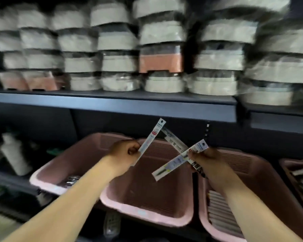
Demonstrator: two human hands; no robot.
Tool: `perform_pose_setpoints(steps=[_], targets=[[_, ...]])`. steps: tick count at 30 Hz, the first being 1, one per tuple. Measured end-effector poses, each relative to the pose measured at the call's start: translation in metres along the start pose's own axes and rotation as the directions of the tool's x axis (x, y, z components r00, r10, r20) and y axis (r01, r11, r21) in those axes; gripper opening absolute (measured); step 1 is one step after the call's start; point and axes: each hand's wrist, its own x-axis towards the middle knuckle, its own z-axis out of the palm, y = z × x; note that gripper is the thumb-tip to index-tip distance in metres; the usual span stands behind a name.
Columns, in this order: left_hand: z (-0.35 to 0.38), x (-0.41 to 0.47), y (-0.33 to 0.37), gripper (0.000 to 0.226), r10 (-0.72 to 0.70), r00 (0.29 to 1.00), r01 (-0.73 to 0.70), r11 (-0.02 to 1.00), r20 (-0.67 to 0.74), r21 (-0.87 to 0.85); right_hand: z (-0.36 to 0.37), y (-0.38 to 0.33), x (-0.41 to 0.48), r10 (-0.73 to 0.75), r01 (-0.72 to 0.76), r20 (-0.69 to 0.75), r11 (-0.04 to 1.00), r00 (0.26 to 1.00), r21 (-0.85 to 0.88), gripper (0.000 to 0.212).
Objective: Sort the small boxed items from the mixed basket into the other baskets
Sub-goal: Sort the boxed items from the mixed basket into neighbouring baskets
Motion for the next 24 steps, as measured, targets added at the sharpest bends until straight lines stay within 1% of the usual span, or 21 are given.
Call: perform_pose_setpoints(steps=[1, 3, 6, 8, 10, 11, 13, 14, 16, 20, 24], targets=[[-0.016, 0.000, -0.016, 0.013, -0.017, 1.000, 0.017, 0.999, -0.007, 0.050, 0.015, -0.002, 0.006, -0.003, 0.003, 0.035, 1.000, 0.999, -0.005, 0.012], [-0.046, 0.000, -0.048, 0.016, -0.051, 0.999, 0.049, 0.972, 0.003, 0.231, 0.045, -0.006, 0.015, 0.007, -0.004, 0.090, 1.000, 0.996, -0.031, 0.013], [-0.081, 0.003, -0.092, 0.015, -0.088, 0.996, 0.064, 0.853, 0.022, 0.518, 0.082, -0.009, 0.023, 0.004, -0.001, 0.100, 1.000, 0.995, -0.026, 0.011], [-0.090, 0.006, -0.118, 0.013, -0.108, 0.993, 0.059, 0.777, 0.040, 0.626, 0.100, -0.008, 0.025, -0.005, 0.008, 0.116, 1.000, 0.993, -0.027, 0.011], [-0.092, 0.010, -0.138, 0.021, -0.108, 0.993, 0.037, 0.712, 0.057, 0.701, 0.111, -0.008, 0.025, -0.003, 0.007, 0.124, 0.999, 0.992, -0.032, 0.013], [-0.090, 0.013, -0.147, 0.025, -0.111, 0.991, 0.027, 0.692, 0.069, 0.722, 0.115, -0.007, 0.026, 0.006, -0.001, 0.124, 0.999, 0.992, -0.040, 0.014], [-0.083, 0.018, -0.160, 0.028, -0.173, 0.977, 0.030, 0.695, 0.127, 0.718, 0.119, -0.006, 0.032, 0.033, -0.023, 0.134, 0.997, 0.990, -0.072, 0.015], [-0.078, 0.020, -0.163, 0.029, -0.227, 0.957, 0.032, 0.698, 0.179, 0.716, 0.120, -0.005, 0.035, 0.047, -0.034, 0.142, 0.995, 0.989, -0.090, 0.014], [-0.066, 0.022, -0.170, 0.036, -0.264, 0.923, -0.021, 0.692, 0.280, 0.722, 0.120, -0.003, 0.042, 0.070, -0.053, 0.151, 0.992, 0.986, -0.113, 0.013], [-0.050, 0.025, -0.172, 0.035, -0.255, 0.911, -0.049, 0.715, 0.325, 0.698, 0.121, 0.001, 0.050, 0.078, -0.050, 0.166, 0.985, 0.983, -0.165, 0.015], [-0.045, 0.025, -0.166, 0.034, -0.317, 0.875, -0.021, 0.730, 0.366, 0.683, 0.127, 0.001, 0.052, 0.082, -0.047, 0.207, 0.985, 0.975, -0.169, 0.016]])
